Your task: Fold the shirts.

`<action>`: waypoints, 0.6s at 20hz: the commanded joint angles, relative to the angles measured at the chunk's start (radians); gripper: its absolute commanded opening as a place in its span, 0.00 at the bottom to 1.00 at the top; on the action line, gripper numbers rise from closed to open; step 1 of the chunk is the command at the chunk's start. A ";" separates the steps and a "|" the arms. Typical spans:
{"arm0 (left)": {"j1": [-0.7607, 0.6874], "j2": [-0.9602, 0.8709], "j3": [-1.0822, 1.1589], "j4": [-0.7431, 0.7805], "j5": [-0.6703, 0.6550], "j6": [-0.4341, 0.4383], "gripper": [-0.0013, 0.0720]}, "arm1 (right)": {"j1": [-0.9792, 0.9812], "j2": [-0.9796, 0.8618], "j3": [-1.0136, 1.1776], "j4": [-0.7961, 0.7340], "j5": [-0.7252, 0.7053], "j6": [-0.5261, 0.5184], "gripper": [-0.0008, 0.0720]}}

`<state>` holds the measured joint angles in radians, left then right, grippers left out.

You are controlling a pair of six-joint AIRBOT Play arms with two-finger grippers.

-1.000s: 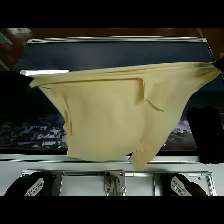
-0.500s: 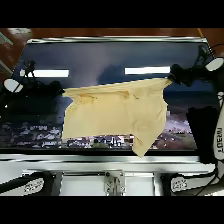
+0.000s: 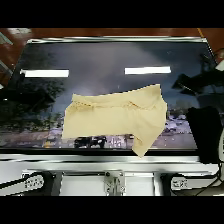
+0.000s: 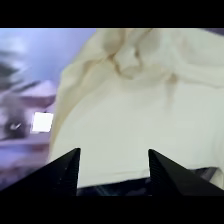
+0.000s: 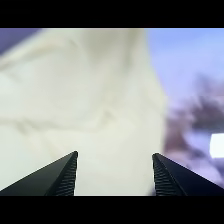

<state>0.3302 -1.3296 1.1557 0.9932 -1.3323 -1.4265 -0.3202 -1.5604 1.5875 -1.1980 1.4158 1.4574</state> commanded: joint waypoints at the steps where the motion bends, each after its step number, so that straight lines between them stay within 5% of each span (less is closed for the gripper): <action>1: 0.187 0.127 -0.188 0.084 -0.210 0.097 0.84 | -0.174 0.108 -0.063 -0.060 0.238 -0.026 0.81; 2: 0.217 0.167 -0.296 0.072 -0.174 0.099 0.92 | -0.214 0.142 -0.114 -0.031 0.220 -0.025 0.81; 7: 0.219 0.193 -0.667 -0.126 0.084 0.186 0.92 | -0.262 0.203 -0.311 0.127 0.190 -0.053 0.81; 12: 0.140 0.140 -0.721 -0.289 0.259 0.248 0.92 | -0.262 0.203 -0.335 0.163 0.151 -0.057 0.81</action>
<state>0.4984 -1.1698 0.4835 0.8017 -1.1938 -1.2144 -0.5751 -1.3636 1.2766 -1.0660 1.5742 1.4090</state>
